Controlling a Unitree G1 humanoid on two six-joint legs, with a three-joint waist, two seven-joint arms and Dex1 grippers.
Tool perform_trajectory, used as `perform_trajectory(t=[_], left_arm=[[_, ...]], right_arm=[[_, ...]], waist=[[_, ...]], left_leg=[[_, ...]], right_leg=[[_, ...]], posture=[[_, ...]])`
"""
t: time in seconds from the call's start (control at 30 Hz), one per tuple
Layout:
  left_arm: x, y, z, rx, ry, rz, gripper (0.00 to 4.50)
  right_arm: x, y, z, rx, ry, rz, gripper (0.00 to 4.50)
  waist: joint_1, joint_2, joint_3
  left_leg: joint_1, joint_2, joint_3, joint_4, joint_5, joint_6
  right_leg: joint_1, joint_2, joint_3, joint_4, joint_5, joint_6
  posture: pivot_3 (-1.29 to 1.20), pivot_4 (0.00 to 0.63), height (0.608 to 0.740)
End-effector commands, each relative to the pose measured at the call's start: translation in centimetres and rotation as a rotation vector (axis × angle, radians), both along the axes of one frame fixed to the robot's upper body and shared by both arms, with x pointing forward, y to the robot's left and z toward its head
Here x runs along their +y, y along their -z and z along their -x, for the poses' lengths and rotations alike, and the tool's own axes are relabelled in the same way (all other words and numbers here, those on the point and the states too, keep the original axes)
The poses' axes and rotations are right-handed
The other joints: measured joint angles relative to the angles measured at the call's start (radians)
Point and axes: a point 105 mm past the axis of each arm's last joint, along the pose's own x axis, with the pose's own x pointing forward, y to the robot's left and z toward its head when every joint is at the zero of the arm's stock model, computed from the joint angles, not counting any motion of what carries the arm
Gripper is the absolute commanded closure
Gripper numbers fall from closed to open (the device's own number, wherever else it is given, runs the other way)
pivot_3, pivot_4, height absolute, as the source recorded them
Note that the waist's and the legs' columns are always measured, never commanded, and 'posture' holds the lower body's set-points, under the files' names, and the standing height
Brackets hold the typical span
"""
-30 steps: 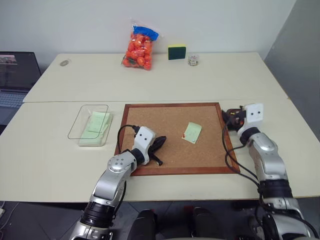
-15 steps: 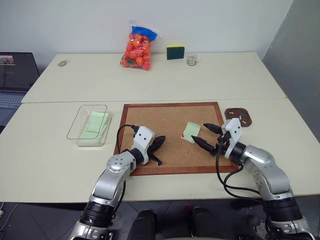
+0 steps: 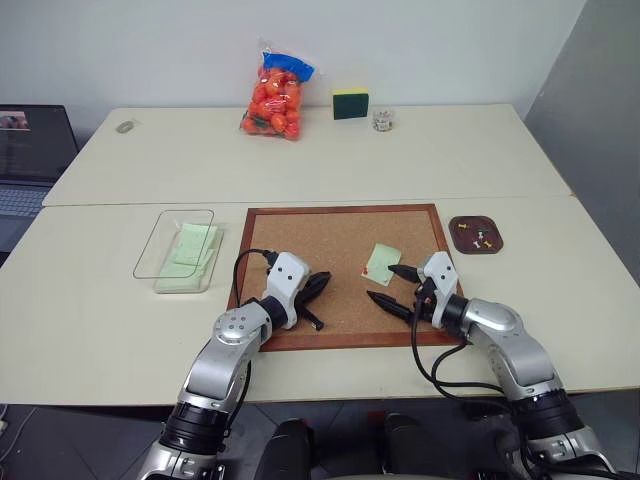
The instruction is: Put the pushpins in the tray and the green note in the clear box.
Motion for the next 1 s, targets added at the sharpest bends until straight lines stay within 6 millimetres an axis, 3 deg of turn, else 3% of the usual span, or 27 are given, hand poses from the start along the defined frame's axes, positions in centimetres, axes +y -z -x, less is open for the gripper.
perform_trajectory(t=[0.03,0.57,0.7,1.0], left_arm=[[0.5,1.9,0.4,0.064,-0.015,-0.036,4.50],[0.9,1.6,0.2,0.060,-0.025,-0.035,4.50],[0.9,1.6,0.2,0.061,-0.026,-0.035,4.50],[0.9,1.8,0.3,0.065,-0.028,-0.031,4.50]], right_arm=[[0.3,-0.1,0.2,-0.028,-0.012,-0.004,1.32],[0.5,0.2,0.2,-0.027,-0.005,-0.025,4.44],[0.1,-0.3,-0.2,-0.049,0.025,-0.044,4.47],[-1.1,-4.1,-0.3,-0.131,0.077,-0.169,4.47]], waist=[[0.000,0.000,0.000],[-0.001,0.000,0.000],[-0.001,0.000,0.000],[-0.001,0.000,0.000]], left_leg=[[0.000,0.000,0.000,0.000,0.000,0.000],[0.000,0.000,0.000,0.000,0.000,0.000],[0.001,0.000,0.000,0.000,0.000,0.000],[0.000,0.000,0.000,0.000,0.000,0.000]], right_leg=[[0.000,0.000,0.000,0.000,0.000,0.000],[0.000,0.000,0.000,0.000,0.000,0.000],[0.000,0.000,0.000,0.000,0.000,0.000],[-0.001,0.000,0.000,0.000,0.000,0.000]], posture=[[0.00,0.150,0.740],[0.00,0.150,0.740],[0.00,0.150,0.740],[0.00,0.150,0.740]])
